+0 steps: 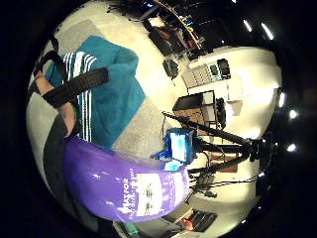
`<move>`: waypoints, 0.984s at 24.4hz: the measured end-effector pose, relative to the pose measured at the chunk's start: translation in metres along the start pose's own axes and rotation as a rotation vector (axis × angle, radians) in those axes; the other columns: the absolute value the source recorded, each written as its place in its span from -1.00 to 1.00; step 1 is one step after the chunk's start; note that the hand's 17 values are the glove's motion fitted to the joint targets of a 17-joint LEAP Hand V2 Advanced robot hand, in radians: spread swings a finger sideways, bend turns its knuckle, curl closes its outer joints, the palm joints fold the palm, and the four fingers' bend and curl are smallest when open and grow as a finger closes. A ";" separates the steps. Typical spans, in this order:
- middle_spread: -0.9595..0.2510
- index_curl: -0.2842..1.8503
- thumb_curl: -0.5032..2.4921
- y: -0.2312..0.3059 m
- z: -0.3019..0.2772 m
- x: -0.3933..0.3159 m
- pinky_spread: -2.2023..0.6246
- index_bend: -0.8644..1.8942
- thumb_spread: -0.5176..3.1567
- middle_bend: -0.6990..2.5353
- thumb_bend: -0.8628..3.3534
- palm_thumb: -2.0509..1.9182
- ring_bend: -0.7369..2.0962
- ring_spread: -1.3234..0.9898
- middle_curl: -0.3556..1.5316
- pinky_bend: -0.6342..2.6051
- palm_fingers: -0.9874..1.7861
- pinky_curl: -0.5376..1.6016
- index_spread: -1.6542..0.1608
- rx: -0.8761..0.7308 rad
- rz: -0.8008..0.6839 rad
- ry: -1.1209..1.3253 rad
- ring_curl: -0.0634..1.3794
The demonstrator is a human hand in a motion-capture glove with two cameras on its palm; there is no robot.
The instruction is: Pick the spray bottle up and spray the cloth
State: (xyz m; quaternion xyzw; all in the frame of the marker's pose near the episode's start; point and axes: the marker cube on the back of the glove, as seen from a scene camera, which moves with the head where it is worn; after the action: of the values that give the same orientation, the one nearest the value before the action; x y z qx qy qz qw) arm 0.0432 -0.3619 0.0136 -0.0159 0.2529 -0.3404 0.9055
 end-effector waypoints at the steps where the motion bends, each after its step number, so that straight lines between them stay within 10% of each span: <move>1: 0.34 -0.29 -0.14 0.000 0.001 -0.002 0.44 -0.27 -0.61 -0.28 -0.60 0.61 -0.07 -0.05 -0.02 -0.27 0.57 -0.12 0.48 -0.005 -0.004 0.003 -0.24; 24: 0.35 -0.28 -0.14 0.001 0.011 -0.057 0.44 -0.27 -0.61 -0.28 -0.60 0.61 -0.07 -0.05 -0.02 -0.27 0.57 -0.12 0.48 -0.013 -0.142 0.073 -0.23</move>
State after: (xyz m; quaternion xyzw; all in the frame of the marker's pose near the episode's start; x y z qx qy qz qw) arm 0.0128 -0.3269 0.0481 -0.0274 0.2863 -0.4024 0.8691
